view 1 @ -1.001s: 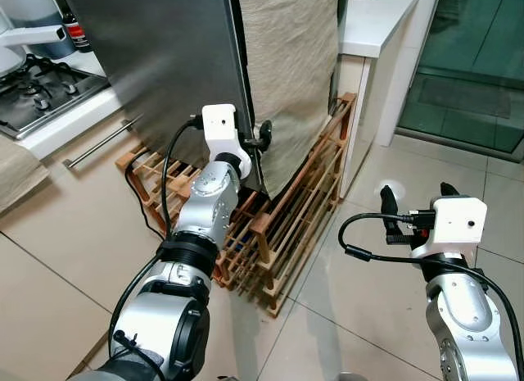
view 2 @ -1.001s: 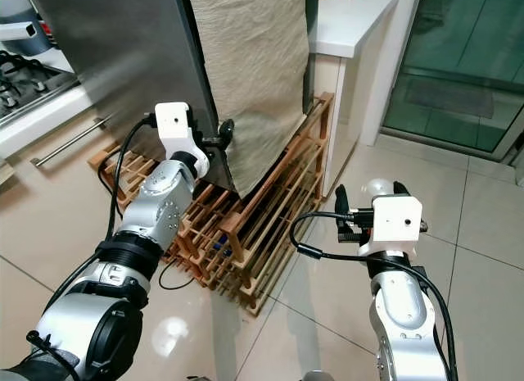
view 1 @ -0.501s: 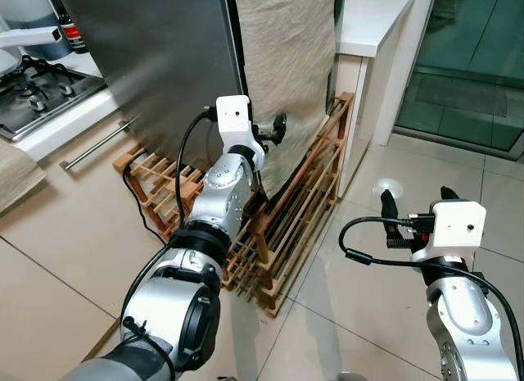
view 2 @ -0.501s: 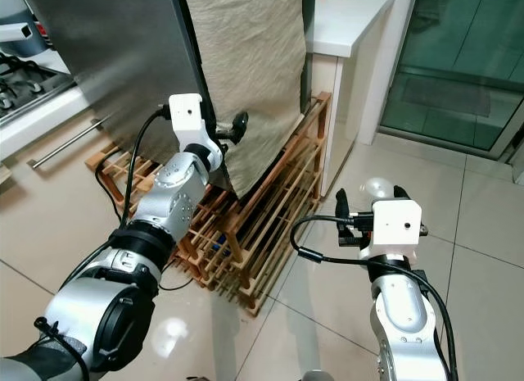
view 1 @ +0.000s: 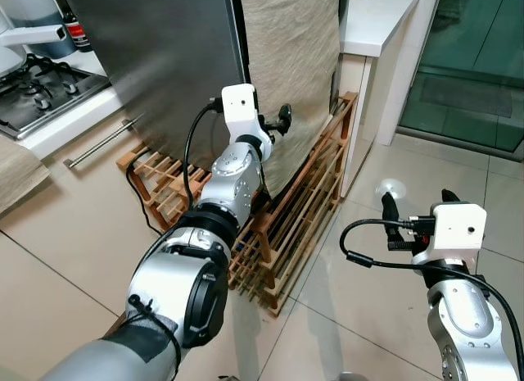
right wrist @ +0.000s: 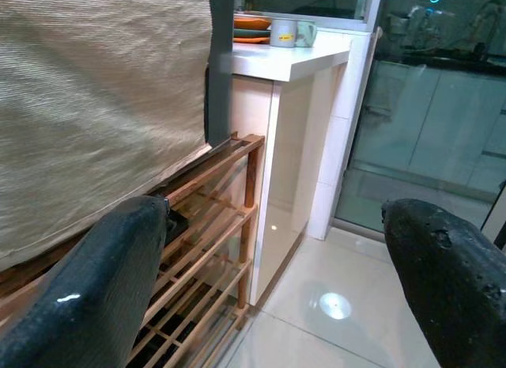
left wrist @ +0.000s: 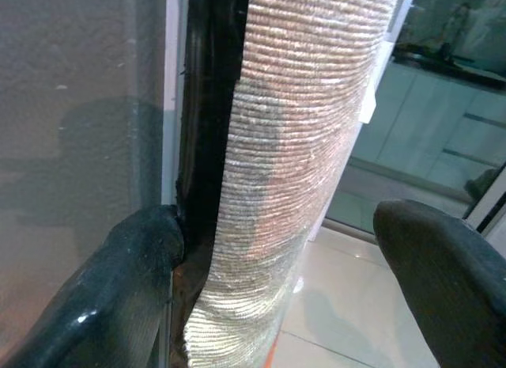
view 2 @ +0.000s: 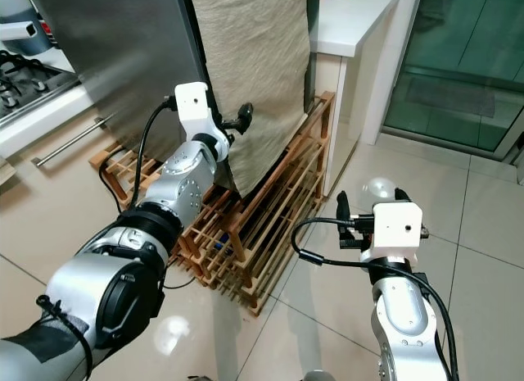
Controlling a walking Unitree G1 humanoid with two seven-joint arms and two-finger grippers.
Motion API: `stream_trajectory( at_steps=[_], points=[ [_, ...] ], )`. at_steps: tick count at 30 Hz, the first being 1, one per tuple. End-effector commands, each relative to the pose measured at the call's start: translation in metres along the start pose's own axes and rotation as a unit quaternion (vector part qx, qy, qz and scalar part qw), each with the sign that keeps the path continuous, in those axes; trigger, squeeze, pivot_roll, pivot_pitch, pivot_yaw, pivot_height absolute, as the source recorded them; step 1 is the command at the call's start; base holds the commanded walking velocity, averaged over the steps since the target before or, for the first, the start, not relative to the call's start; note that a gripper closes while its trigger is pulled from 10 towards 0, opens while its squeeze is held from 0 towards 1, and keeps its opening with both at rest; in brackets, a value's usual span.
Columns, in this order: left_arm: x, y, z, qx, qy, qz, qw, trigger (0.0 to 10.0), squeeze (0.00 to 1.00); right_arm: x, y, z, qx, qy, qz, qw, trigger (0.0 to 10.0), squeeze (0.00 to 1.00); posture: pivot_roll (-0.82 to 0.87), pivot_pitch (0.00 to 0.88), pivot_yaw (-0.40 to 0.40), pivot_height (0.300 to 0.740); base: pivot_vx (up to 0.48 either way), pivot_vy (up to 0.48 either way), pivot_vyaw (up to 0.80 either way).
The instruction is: Restocking fridge
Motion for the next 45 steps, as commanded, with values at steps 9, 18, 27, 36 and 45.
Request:
stream_trajectory(
  at_steps=[9, 18, 27, 36, 45],
  points=[
    [0.014, -0.061, 0.0, -0.178, -0.041, -0.028, 0.983, 10.0, 0.0, 0.006, 0.004, 0.001, 0.002, -0.008, -0.001, 1.0, 10.0, 0.01, -0.3, 0.0, 0.179, 0.74, 0.0, 0.0, 0.0],
    [0.007, -0.135, 0.018, -0.362, -0.007, 0.002, 0.932, 10.0, 0.0, 0.003, 0.009, 0.004, 0.004, -0.004, -0.011, 1.0, 10.0, 0.01, -0.36, 0.0, 0.237, 0.74, 0.0, 0.0, 0.0],
    [0.005, -0.237, 0.076, -0.588, -0.004, 0.083, 0.805, 10.0, 0.0, -0.004, 0.015, 0.014, 0.015, 0.014, -0.011, 1.0, 10.0, 0.0, -0.39, 0.0, 0.253, 0.74, 0.0, 0.0, 0.0],
    [0.023, -0.192, 0.047, -0.509, -0.038, 0.124, 0.851, 10.0, 0.0, -0.006, 0.018, 0.009, 0.034, 0.017, -0.007, 0.999, 10.0, 0.01, -0.34, 0.0, 0.213, 0.74, 0.0, 0.0, 0.0],
    [0.014, -0.001, 0.019, -0.194, -0.096, 0.023, 0.976, 10.0, 0.0, -0.008, 0.006, -0.017, 0.007, 0.019, -0.036, 0.999, 10.0, 0.0, -0.21, 0.0, 0.148, 0.74, 0.0, 0.0, 0.0]
  ],
)
Point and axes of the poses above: a point about 5 cm out from each wrist's last joint towards the gripper, its own z axis pointing back from the gripper into the wrist, its own x axis along the axis of the wrist's last joint, y = z × x, the point moved 1 cm from there along -z, pointing out of the wrist towards the gripper, and after that the axes turned 3 degrees about -z, right-handed, at the moved point
